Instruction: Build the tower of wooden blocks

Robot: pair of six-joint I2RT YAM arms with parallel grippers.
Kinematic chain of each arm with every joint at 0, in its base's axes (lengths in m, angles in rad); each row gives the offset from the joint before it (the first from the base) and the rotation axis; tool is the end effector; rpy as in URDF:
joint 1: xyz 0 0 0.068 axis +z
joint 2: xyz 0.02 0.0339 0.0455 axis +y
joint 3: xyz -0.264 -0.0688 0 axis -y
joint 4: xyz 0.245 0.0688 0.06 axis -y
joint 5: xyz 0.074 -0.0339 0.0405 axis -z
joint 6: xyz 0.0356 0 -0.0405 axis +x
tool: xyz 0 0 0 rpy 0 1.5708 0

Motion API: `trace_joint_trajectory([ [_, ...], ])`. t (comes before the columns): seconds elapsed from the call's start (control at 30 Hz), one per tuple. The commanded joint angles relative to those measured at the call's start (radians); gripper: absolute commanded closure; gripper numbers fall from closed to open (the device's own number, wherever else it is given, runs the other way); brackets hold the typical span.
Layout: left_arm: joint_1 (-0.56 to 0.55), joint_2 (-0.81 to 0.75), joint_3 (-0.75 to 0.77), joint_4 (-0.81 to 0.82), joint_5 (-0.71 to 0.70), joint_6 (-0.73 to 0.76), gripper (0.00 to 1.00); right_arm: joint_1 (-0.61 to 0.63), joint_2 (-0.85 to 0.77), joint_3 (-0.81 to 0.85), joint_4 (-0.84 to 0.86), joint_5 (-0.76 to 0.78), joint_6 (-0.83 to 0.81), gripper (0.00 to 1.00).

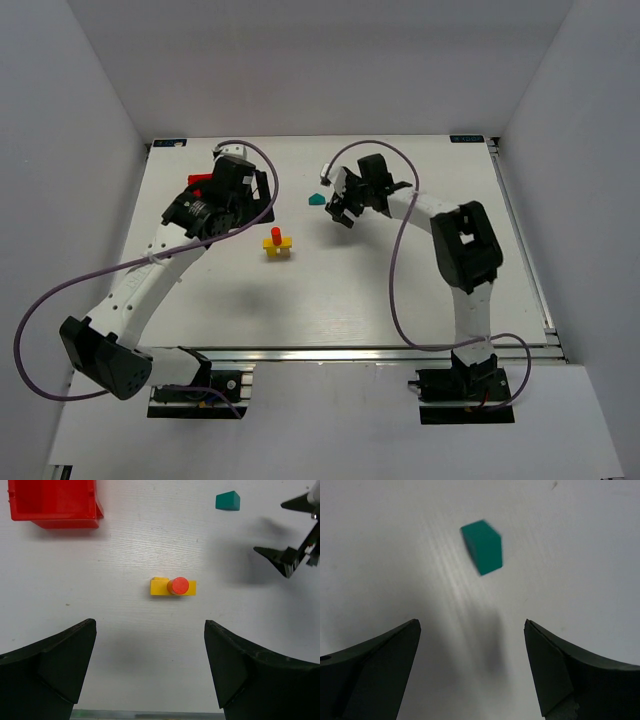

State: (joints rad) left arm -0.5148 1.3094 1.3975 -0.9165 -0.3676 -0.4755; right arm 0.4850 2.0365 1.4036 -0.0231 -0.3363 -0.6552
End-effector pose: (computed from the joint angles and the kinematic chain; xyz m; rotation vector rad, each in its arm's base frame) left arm 0.2352 -0.1184 0.3708 -0.1224 2.3263 -0.0497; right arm 0.3987 0.2234 0.1872 -1.3363 1.7453 0.2788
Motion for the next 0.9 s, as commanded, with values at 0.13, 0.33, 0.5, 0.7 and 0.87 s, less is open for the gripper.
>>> trace_joint_trajectory([
  [0.13, 0.004, -0.036, -0.008, 0.001, -0.030, 0.011, 0.02, -0.037, 0.263, 0.376, -0.149, -0.210, -0.205, 0.11],
  [0.33, 0.004, -0.042, -0.025, 0.016, -0.022, 0.023, 0.02, -0.045, 0.369, 0.504, -0.184, -0.242, -0.267, 0.18],
  [0.5, 0.004, -0.059, -0.055, 0.030, -0.030, 0.029, 0.02, -0.037, 0.453, 0.626, -0.209, -0.277, -0.250, 0.22],
  [0.7, 0.004, -0.068, -0.068, 0.033, -0.031, 0.031, 0.02, -0.036, 0.488, 0.710, -0.271, -0.359, -0.293, 0.21],
  [0.87, 0.004, -0.070, -0.074, 0.030, -0.031, 0.031, 0.02, -0.023, 0.499, 0.753, -0.310, -0.423, -0.307, 0.22],
])
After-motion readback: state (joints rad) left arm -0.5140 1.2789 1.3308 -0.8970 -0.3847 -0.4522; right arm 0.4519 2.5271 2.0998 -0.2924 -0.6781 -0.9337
